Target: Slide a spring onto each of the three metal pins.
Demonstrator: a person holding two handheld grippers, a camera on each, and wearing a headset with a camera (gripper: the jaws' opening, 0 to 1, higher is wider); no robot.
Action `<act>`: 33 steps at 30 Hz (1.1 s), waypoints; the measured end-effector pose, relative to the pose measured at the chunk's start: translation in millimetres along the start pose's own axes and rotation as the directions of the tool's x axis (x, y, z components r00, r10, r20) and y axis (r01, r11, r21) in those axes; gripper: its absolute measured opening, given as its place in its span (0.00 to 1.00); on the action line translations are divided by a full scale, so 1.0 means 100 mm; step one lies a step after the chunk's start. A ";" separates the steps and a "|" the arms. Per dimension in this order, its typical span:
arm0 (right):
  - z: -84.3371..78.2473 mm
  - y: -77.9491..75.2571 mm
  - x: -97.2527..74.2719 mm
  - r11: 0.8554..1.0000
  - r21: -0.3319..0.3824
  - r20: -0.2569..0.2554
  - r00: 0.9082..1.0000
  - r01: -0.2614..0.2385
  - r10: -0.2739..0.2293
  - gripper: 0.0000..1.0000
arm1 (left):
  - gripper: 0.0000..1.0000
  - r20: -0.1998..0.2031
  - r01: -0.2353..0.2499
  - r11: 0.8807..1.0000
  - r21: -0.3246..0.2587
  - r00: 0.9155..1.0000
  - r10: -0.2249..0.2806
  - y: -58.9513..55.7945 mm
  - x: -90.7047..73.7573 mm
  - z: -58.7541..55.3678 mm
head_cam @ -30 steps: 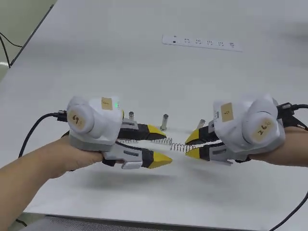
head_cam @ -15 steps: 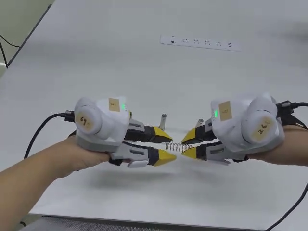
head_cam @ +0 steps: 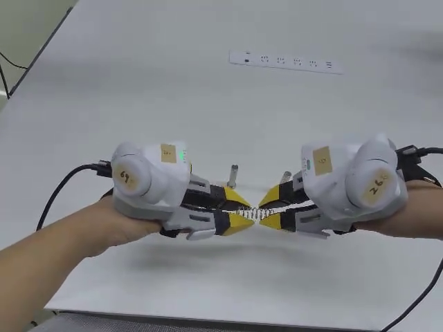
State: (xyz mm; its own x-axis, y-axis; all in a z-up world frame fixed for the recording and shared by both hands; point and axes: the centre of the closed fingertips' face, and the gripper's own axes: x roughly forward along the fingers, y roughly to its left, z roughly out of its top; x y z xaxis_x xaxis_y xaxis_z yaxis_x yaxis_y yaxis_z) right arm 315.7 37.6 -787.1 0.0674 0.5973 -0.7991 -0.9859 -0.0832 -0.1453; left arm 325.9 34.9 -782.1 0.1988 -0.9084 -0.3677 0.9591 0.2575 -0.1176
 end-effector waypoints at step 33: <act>0.01 0.03 -0.03 1.000 -0.006 0.024 1.000 -0.013 0.013 0.08 | 0.02 -0.005 0.051 0.998 0.040 0.999 -0.051 -0.06 -0.04 0.07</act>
State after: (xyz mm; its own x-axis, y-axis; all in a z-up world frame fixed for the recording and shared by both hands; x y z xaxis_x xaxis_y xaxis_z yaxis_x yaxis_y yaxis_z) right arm 312.0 36.5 -784.3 0.0508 0.6153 -0.7867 -0.9857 -0.0960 -0.1388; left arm 320.6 34.5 -773.1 0.1484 -0.9189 -0.3655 0.9753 0.1971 -0.0994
